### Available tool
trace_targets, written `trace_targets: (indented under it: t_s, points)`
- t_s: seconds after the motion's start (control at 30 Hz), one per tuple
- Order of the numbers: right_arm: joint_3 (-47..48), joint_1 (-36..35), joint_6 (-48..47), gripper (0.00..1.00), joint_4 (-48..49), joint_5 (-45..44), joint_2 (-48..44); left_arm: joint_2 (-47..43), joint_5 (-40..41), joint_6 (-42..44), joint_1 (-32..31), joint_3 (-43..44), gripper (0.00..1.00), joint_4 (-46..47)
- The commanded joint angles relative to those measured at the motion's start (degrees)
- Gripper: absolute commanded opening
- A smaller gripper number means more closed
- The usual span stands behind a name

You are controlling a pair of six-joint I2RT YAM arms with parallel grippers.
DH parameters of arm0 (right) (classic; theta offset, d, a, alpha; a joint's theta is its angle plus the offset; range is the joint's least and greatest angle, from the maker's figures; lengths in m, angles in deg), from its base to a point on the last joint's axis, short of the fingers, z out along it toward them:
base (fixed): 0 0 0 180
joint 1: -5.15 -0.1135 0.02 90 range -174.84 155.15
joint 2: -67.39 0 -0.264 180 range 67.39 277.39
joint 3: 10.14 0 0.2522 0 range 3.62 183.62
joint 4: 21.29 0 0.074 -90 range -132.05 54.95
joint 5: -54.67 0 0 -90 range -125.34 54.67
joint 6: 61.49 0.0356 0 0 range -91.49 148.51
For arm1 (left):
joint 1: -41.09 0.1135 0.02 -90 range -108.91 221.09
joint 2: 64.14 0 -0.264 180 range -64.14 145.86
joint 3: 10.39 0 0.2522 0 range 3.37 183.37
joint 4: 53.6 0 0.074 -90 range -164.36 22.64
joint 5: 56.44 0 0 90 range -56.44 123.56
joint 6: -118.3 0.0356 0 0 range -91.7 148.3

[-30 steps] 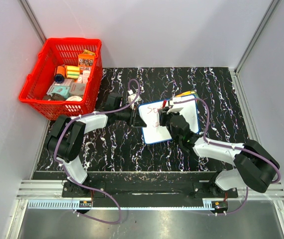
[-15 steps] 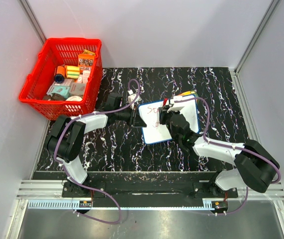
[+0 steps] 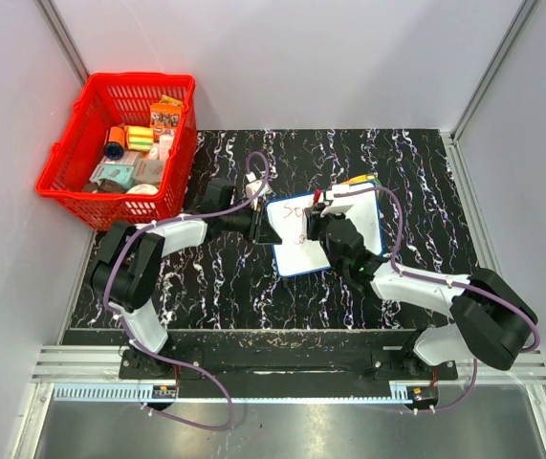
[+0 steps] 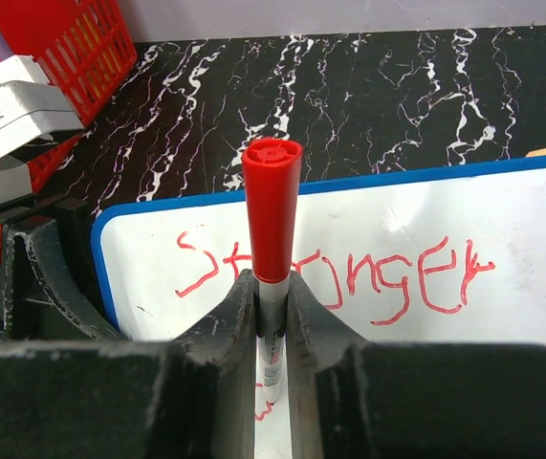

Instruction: Write a sentence on the whiteboard

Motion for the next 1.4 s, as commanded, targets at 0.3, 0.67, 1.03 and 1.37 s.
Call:
trace_targets:
  t_s: [0.3,0.67,1.03,1.37]
  points:
    - [1.06,-0.17,-0.05,0.00,-1.73,-2.06,-1.64,0.96,8.00,6.99,-0.91,-0.65,0.00,-3.62]
    - [1.32,1.06,-1.99,0.00,-0.68,-3.12,-7.18,0.87,8.01,6.99,-0.99,-0.74,0.00,-3.62]
    - [1.76,2.29,-1.20,0.00,0.11,-2.59,-4.19,0.87,8.09,7.16,-0.91,-0.82,0.00,-3.62]
    - [2.29,2.29,-0.14,0.00,0.20,-3.20,-2.08,0.87,8.09,7.16,-0.91,-0.74,0.00,-3.71]
